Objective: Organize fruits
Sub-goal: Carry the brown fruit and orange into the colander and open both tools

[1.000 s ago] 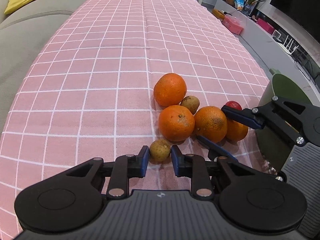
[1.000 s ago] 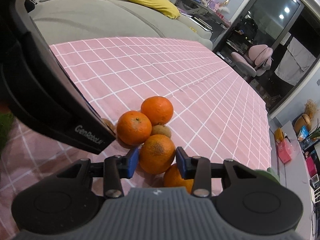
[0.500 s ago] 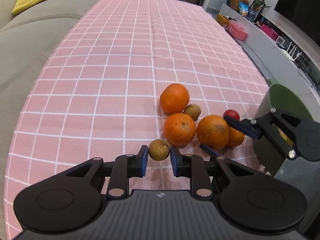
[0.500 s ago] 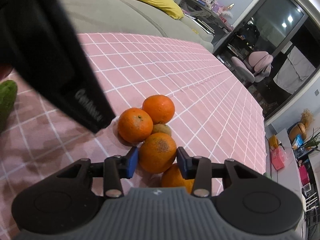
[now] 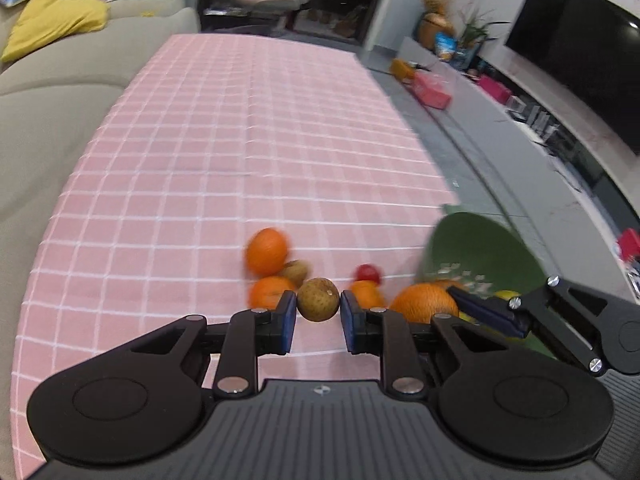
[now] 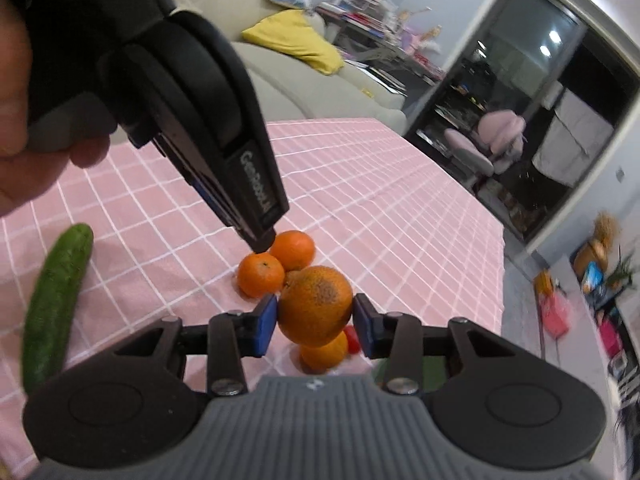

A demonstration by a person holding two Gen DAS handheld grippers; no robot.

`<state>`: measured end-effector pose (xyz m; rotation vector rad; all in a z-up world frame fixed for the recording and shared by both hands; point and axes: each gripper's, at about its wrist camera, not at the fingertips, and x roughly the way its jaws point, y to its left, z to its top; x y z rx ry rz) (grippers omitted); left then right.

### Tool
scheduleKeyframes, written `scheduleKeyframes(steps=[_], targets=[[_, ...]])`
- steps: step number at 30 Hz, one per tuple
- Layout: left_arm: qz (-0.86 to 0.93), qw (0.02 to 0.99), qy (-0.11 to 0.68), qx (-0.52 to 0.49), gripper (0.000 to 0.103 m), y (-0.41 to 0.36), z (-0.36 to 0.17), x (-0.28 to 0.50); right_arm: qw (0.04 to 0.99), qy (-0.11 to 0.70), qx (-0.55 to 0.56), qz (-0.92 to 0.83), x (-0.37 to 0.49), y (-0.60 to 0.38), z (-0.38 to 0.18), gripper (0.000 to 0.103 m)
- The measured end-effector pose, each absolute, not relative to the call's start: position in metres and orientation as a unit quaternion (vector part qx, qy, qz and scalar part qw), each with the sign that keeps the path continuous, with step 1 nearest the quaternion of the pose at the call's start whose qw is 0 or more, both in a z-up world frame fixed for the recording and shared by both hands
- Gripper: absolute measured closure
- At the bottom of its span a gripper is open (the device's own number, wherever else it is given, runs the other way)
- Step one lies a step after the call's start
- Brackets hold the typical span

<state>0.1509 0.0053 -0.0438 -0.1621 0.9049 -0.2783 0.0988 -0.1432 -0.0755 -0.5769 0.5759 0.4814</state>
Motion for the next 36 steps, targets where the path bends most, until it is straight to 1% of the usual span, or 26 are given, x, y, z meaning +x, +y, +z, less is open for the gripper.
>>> scheduleKeyframes(steps=[7,13,17,22,24,28,33,36], targets=[[-0.209,0.868,0.443,-0.073,0.077,-0.047,-0.027,0.150,0.905,0.339,-0.176,0.189,0.095,-0.210,-0.047,0.065],[-0.255,0.848,0.462,-0.055,0.077,-0.088,-0.032,0.152,0.913,0.372,-0.094,0.139,0.101,-0.267,-0.038,0.065],[-0.269,0.832,0.483,-0.048,0.077,-0.106,-0.047,0.156,0.910,0.387,-0.078,0.131,0.109,-0.287,-0.042,0.065],[-0.283,0.817,0.502,-0.022,0.077,-0.126,-0.057,0.161,0.892,0.406,-0.119,0.159,0.118,-0.295,-0.049,0.065],[-0.284,0.811,0.512,-0.007,0.077,-0.131,-0.060,0.162,0.876,0.429,-0.127,0.179,0.123,-0.300,-0.054,0.065],[-0.275,0.799,0.534,0.019,0.077,-0.140,-0.069,0.168,0.846,0.490,-0.083,0.195,0.136,-0.307,-0.068,0.065],[-0.272,0.784,0.558,0.020,0.077,-0.143,-0.078,0.175,0.828,0.530,-0.015,0.184,0.149,-0.319,-0.081,0.065],[-0.261,0.776,0.574,0.015,0.077,-0.143,-0.084,0.181,0.817,0.543,-0.005,0.191,0.155,-0.317,-0.085,0.065]])
